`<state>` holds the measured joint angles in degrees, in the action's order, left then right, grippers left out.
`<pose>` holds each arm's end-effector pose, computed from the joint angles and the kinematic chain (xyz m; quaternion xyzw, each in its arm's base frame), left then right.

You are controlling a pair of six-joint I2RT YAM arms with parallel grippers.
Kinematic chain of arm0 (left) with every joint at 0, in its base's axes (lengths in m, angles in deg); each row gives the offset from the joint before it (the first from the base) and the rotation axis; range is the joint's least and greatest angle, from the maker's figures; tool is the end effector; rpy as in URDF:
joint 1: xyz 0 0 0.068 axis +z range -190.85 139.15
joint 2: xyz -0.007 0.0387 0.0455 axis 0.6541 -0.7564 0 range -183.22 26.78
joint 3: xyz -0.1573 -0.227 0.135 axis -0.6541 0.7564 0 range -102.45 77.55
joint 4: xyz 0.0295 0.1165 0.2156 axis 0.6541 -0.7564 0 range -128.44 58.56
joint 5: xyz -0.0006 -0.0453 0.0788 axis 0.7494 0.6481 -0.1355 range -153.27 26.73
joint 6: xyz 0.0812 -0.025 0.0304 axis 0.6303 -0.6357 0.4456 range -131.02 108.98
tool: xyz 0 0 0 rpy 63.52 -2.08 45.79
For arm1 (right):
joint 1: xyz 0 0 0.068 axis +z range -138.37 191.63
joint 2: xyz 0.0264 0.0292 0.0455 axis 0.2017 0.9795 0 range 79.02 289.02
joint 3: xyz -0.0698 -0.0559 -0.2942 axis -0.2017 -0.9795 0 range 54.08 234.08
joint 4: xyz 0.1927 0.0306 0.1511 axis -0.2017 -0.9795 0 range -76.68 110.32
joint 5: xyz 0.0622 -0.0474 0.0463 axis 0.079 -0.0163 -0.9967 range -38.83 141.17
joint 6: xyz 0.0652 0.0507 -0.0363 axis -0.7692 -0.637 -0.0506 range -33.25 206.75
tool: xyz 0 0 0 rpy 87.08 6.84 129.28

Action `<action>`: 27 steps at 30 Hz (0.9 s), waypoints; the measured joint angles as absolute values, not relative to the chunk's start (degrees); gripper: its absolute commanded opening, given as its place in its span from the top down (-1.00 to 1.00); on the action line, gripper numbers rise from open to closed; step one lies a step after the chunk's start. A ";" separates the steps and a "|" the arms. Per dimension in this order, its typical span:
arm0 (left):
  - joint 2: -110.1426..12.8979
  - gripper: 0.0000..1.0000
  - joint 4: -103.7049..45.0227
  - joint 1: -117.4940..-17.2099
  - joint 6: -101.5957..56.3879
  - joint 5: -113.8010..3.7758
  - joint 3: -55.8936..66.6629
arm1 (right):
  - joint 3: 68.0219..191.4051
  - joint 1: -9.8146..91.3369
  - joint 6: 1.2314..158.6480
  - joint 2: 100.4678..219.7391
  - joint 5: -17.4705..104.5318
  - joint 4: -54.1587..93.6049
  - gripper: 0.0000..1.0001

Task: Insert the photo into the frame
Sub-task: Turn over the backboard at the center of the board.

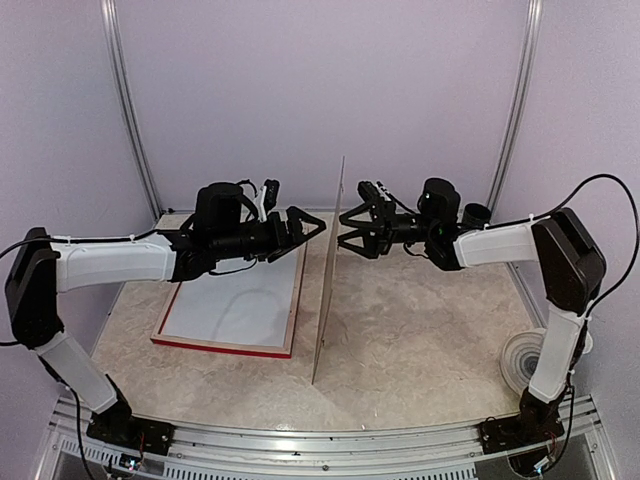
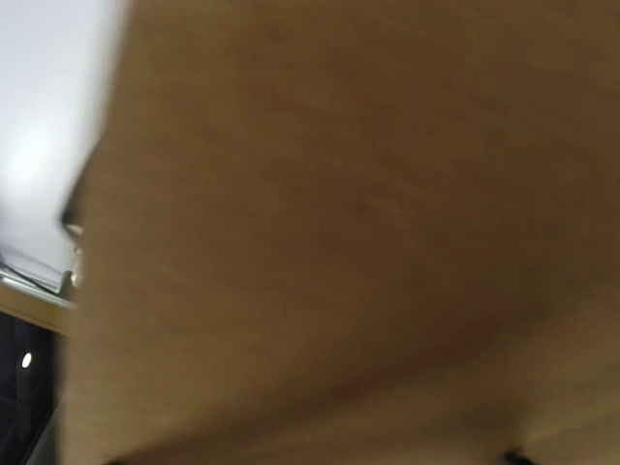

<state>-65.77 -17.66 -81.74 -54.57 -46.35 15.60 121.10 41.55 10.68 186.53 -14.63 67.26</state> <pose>0.2915 -0.2835 0.3040 0.0693 0.7960 -0.4837 0.3573 0.3359 0.2781 0.3081 -0.1534 0.6734 0.7179 0.0879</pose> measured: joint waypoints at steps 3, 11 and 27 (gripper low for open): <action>-64.06 -0.98 -16.66 -81.74 -55.47 -45.60 15.29 | 121.10 42.00 10.57 187.88 -14.63 67.34 -0.67; -62.51 -0.98 -15.24 -81.54 -57.33 -43.64 14.59 | 121.87 42.92 10.38 190.22 -14.65 67.41 -0.67; -62.29 -0.98 -20.37 -81.01 -57.02 -41.47 9.52 | 122.57 44.58 12.12 195.95 -14.56 67.17 -0.67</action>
<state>-62.29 -20.37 -81.01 -57.02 -41.47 9.52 122.57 44.58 12.12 195.95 -14.56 67.17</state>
